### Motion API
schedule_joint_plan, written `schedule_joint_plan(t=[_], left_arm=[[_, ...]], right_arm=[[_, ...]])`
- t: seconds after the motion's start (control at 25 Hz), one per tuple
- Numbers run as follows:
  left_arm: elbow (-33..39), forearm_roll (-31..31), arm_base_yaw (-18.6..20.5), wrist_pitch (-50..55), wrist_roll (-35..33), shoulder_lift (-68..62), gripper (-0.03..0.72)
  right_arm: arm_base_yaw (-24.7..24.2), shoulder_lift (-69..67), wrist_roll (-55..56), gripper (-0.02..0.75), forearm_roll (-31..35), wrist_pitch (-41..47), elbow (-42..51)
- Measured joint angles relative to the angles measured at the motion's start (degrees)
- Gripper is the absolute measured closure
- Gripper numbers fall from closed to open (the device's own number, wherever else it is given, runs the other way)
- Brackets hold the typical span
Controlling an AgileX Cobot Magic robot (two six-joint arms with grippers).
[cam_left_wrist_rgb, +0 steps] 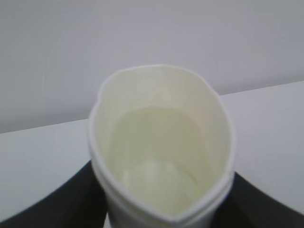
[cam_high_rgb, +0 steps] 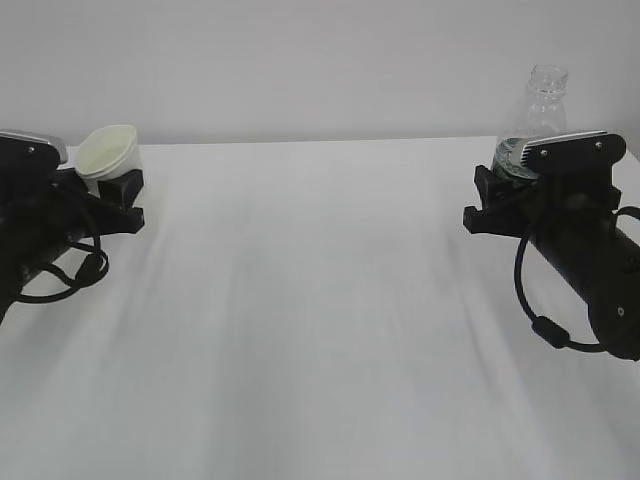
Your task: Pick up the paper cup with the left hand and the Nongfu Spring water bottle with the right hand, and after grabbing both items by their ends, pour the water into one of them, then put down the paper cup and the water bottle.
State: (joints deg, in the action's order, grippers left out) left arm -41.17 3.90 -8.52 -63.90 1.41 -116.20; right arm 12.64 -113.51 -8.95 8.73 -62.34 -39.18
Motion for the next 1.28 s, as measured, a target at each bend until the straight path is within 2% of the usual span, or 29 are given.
schedule_joint_plan(t=[0.44,1.28], left_arm=[[0.00,-1.37,2.02,0.00,0.00,0.00,0.277],[0.00,-2.52,2.15,-0.27,-1.41,-4.85,0.286]], right_arm=[[0.00,0.00,0.00,0.283,0.00,0.02,0.00],[0.00,0.00,0.00,0.283,0.00,0.89,0.00]])
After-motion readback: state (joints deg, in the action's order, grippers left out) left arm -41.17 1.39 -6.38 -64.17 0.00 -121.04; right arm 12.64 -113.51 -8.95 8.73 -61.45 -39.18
